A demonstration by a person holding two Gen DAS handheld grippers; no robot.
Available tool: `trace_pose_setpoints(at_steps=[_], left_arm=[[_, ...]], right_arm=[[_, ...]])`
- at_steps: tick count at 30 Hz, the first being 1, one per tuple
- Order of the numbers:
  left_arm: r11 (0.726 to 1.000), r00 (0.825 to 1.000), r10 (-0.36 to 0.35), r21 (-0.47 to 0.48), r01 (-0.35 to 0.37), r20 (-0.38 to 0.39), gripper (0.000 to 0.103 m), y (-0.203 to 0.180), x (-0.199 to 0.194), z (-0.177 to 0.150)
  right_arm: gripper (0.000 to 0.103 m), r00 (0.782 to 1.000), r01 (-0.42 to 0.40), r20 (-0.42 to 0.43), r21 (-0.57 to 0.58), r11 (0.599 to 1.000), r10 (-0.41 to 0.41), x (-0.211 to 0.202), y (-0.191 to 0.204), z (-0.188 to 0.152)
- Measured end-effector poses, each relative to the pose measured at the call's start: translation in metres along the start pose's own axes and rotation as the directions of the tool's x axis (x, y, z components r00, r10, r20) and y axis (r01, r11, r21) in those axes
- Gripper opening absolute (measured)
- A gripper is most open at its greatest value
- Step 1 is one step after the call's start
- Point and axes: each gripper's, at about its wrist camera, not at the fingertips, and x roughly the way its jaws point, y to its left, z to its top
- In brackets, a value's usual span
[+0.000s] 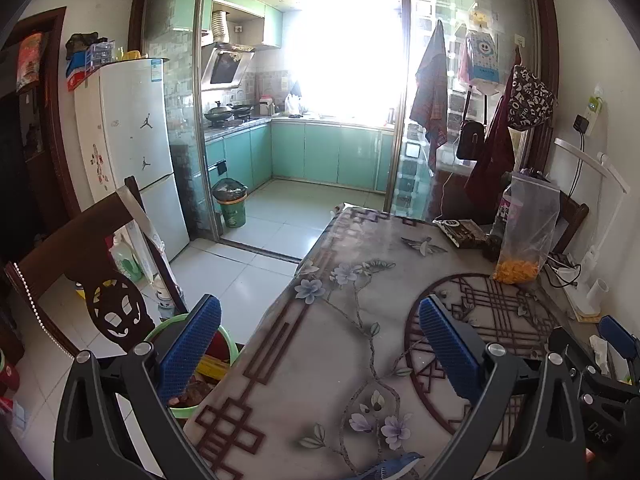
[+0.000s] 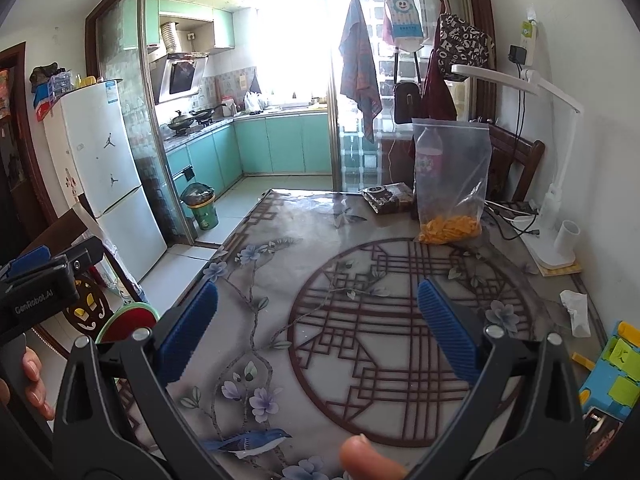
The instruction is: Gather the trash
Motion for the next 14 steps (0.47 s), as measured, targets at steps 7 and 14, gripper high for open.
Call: trace_pose_setpoints(at_steps=[7,14], left_arm=[[0.999,0.999,-0.03,0.023,0.03,-0.026,0.095,-0.015,0.019,-0.002],[0.992,0.981,-0.043,0.107,0.064,-0.188,0.095,-0.05,0.109,-0.05]], right_arm=[[0.098,0.999,0.019,-0.037,0.003,1.0,-0.019,0.016,-0.011,-0.004],[0.098,0.975,0.137,-0.179,0.038,0.99,-0.128,0.063,-0.061,-0.046]])
